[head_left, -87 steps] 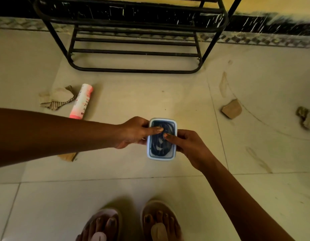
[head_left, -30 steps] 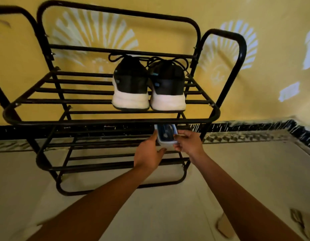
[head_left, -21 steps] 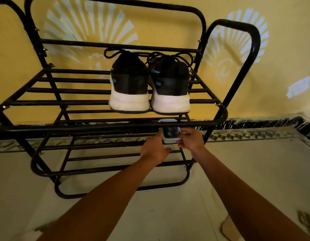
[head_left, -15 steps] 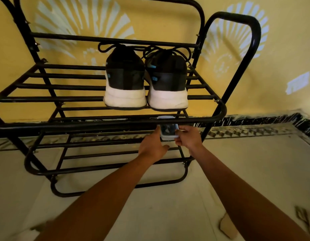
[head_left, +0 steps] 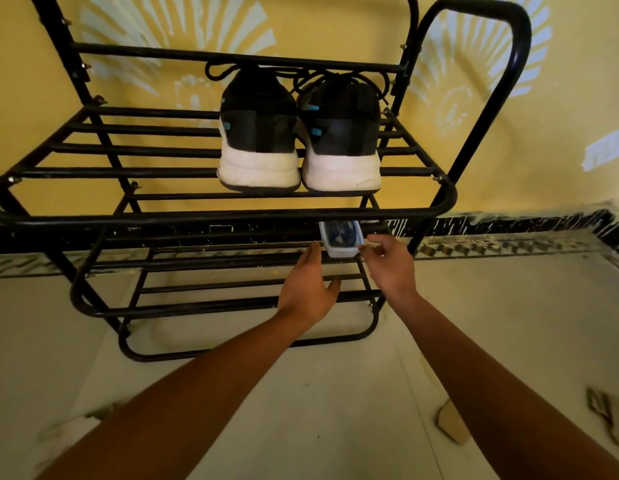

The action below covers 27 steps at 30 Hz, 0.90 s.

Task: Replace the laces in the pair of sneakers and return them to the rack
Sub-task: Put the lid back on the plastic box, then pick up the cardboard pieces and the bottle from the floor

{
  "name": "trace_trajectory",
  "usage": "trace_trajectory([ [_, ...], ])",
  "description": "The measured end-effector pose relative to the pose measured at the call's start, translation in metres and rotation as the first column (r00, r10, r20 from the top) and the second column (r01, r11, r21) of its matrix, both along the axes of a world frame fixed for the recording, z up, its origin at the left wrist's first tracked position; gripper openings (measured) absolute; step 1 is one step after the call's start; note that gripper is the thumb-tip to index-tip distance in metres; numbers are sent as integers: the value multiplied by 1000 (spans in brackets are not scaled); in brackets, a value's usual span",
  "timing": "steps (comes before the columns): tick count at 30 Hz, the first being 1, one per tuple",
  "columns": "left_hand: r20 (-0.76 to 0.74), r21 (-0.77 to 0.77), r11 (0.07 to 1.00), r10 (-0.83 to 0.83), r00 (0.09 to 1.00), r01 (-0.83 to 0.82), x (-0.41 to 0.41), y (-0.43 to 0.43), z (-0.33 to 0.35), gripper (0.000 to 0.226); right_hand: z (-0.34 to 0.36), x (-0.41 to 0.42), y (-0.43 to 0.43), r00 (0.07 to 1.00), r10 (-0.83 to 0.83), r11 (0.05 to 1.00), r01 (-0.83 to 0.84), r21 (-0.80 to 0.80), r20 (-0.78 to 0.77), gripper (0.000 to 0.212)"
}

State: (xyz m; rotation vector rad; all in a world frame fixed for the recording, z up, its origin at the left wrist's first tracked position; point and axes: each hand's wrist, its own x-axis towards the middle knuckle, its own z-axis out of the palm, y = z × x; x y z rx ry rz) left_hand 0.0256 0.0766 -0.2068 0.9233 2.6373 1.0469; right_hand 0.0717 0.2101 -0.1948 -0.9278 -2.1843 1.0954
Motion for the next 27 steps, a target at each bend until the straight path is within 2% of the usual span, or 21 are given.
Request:
trace_trajectory([
  [7,-43,-22,998,-56,997,55,37,-43,2,70,-2,43,-37,995,95,989,-92,113,-23,26],
  [13,-5,-6,995,-102,995,102,75,-100,-8,66,-16,85,-81,979,200,959,-188,214,-36,25],
  [21,53,-33,997,-74,996,76,126,-199,-52,60,-49,134,-157,906,410,863,-421,278,102,28],
  [24,41,-111,994,13,999,-8,131,-235,-71,60,-59,143,-180,850,508,804,-527,275,143,28],
  [27,47,-308,944,137,989,-116,125,-278,-90,62,-70,147,-200,785,597,745,-620,248,169,28],
])
